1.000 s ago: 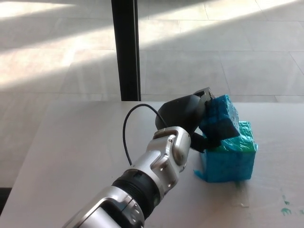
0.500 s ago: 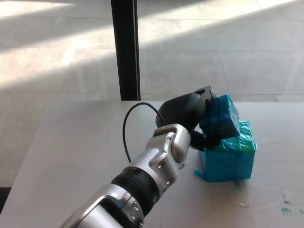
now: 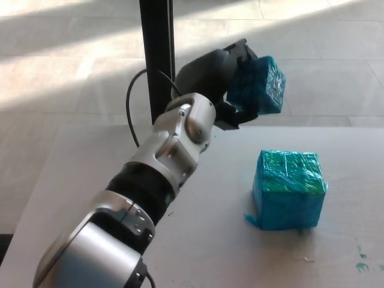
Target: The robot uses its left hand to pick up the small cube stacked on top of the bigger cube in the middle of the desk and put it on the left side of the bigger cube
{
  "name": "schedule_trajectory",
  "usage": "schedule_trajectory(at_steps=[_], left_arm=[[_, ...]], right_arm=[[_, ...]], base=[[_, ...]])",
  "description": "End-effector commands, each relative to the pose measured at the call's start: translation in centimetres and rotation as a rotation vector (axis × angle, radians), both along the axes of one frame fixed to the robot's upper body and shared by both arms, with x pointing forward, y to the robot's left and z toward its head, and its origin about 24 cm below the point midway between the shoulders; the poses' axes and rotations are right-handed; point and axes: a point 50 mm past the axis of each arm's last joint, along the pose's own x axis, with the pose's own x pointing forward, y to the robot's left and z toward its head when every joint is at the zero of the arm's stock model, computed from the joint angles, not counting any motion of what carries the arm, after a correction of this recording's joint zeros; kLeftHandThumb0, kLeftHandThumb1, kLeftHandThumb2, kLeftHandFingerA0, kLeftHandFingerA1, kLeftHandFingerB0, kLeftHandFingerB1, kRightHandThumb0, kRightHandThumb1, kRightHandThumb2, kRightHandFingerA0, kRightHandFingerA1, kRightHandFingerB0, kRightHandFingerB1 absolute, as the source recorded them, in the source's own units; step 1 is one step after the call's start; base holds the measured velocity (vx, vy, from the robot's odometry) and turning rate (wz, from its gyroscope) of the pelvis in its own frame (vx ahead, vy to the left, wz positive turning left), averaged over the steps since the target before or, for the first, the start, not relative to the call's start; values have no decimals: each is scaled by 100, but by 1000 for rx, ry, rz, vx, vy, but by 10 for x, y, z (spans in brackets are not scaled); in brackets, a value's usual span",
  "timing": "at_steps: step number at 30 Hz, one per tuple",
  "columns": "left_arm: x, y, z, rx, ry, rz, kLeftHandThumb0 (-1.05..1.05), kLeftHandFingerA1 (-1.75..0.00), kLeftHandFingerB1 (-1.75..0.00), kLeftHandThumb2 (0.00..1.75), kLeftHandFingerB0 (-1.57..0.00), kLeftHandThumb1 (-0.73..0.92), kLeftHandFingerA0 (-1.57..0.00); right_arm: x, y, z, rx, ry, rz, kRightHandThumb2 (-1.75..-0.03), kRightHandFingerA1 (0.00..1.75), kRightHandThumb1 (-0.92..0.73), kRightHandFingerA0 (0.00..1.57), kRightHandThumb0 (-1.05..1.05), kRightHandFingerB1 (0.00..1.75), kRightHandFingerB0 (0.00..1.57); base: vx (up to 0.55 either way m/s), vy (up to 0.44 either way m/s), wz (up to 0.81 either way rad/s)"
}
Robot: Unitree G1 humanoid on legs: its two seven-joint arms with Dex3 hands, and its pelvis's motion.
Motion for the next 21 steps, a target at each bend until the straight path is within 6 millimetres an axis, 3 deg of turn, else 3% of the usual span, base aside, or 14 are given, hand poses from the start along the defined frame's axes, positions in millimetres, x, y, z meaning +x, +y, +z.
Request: schedule_trajectory(at_steps=[1,6,8,9,11,12,13,15,16,17,18,19,20,21], left_arm=[[4,13,22,-2,3,-22,-23,-175,-145,104,-80,51,-90],[4,23,17,67,15,-27,-23,-175,-156,110,-78,52,-89],[4,24,12,133,39,-27,-22,-175,-147,111,-76,54,-104],[4,26,7,197,36,-32,-22,-175,-157,103,-73,52,-85],[1,29,-7,339,51,-46,-23,-169,-131,81,-76,60,-96],[-3,32,-20,434,53,-61,-23,-169,-131,81,-76,60,-96],[-4,33,-23,450,56,-66,-27,-172,-128,73,-75,63,-79],[-8,38,-35,498,47,-97,-23,-173,-136,75,-76,57,-80],[-10,42,-42,516,68,-106,-24,-169,-130,77,-79,56,-80],[-14,47,-54,537,85,-118,-27,-134,-70,77,-77,59,-84],[-14,48,-54,538,84,-119,-27,-134,-70,77,-77,59,-84],[-17,49,-59,542,93,-123,-28,-162,-74,76,-77,60,-85],[-20,50,-66,547,107,-129,-28,-162,-74,76,-77,60,-85],[-24,50,-76,589,144,-141,-26,-171,-122,83,-78,59,-79]], right_arm=[[-3,-9,6,-36,10,-2,-62,57,-75,57,-45,42,45],[-2,-9,6,-27,7,-16,-62,61,-73,58,-47,42,45],[-3,-9,7,-20,1,-18,-62,61,-73,58,-46,43,45],[-3,-9,7,-24,-10,-12,-62,61,-73,58,-45,43,46],[-3,-9,8,-19,-11,-14,-62,61,-73,56,-47,43,47],[-2,-8,9,-14,-18,-16,-62,61,-73,56,-47,43,47],[-2,-8,8,-17,-18,-18,-62,60,-73,58,-45,43,46],[-1,-8,8,-27,-9,-22,-62,61,-73,58,-44,43,47],[-1,-8,8,-24,-10,-24,-62,63,-72,59,-45,43,48],[0,-7,7,-26,-12,-23,-62,60,-72,58,-45,43,48],[0,-7,7,-26,-11,-23,-62,60,-72,58,-45,43,48],[0,-7,7,-30,-9,-18,-62,61,-73,59,-45,43,47],[-1,-7,7,-36,-5,-10,-62,61,-73,59,-45,43,47],[0,-7,7,-32,-4,-22,-62,61,-72,59,-45,43,47]], base=[[0,0,0],[0,0,0],[0,0,0],[0,0,0],[0,0,0],[0,0,0],[0,0,0],[0,0,0],[0,0,0],[0,0,0],[0,0,0],[0,0,0],[0,0,0],[0,0,0]])
